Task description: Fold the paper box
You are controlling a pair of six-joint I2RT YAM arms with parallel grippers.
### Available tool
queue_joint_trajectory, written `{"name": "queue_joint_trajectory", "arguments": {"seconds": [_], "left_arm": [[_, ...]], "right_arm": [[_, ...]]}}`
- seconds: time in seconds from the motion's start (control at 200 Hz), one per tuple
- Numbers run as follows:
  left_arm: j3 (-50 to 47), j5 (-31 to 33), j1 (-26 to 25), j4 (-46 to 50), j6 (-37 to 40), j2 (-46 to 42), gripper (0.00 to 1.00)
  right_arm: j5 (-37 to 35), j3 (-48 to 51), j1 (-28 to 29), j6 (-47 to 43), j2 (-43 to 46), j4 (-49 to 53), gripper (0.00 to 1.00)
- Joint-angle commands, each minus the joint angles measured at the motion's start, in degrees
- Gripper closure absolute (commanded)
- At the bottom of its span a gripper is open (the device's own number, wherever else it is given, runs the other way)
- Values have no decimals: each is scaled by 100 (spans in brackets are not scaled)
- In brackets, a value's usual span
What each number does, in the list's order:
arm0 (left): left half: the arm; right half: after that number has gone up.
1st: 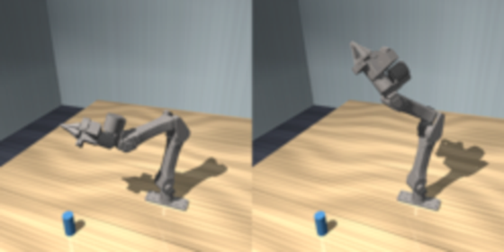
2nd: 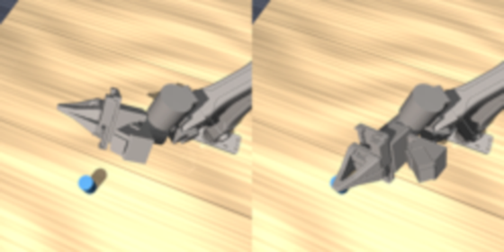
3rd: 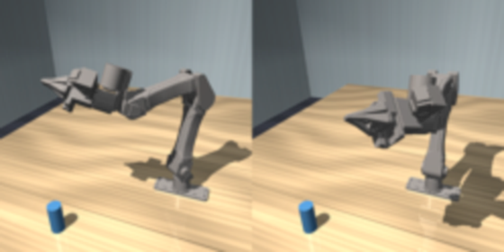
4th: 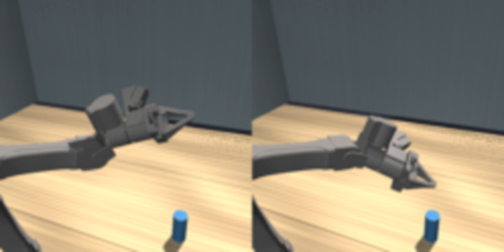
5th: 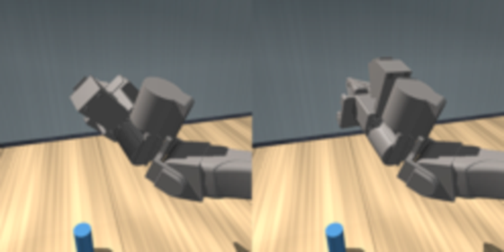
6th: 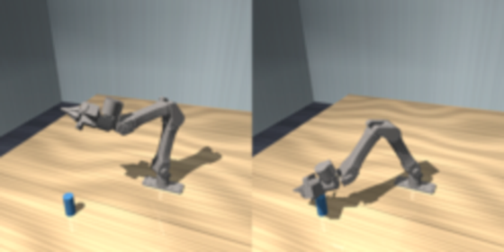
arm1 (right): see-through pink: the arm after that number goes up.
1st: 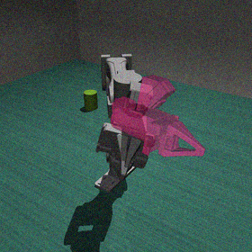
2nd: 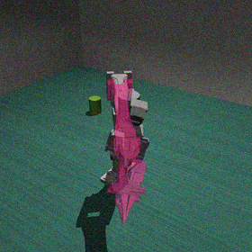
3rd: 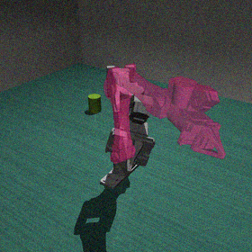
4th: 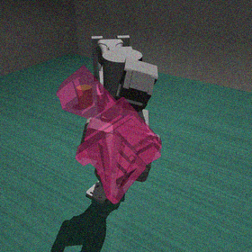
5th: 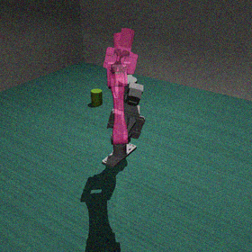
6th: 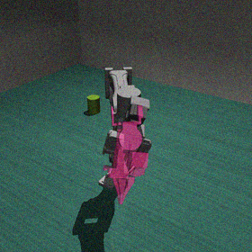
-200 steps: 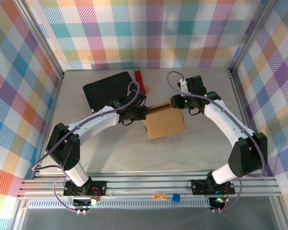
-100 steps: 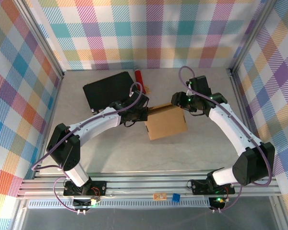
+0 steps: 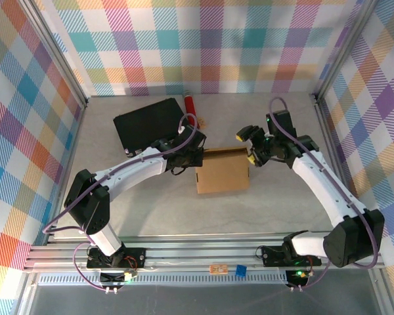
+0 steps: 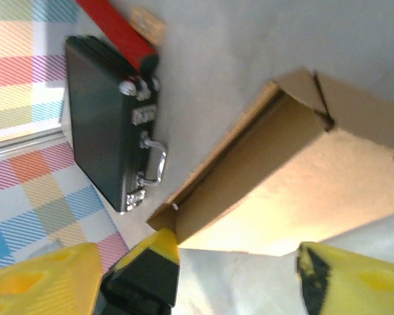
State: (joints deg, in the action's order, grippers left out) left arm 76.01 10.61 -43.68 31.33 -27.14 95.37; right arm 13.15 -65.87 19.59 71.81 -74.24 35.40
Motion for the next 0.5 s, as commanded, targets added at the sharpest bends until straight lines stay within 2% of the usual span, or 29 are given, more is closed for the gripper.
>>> {"name": "queue_joint_trajectory", "arguments": {"seconds": [0.0,0.095,0.19,0.36,0.495], "left_arm": [[102,202,-141,88,113,-71,100],[25,273,-186,57,116,-136,100],[-58,338,-215,18,95,-198,100],[-155,488,-286,-71,103,-319,100],[-272,624,-380,-198,123,-452,100]], "right_arm": [[516,414,-10,1492,-118,-690,15],[487,524,-52,1935,-171,-974,8],[609,432,-51,2135,-346,-614,4],[659,769,-67,2402,-410,-677,6],[575,1141,-166,2516,-313,-1121,15]]}}
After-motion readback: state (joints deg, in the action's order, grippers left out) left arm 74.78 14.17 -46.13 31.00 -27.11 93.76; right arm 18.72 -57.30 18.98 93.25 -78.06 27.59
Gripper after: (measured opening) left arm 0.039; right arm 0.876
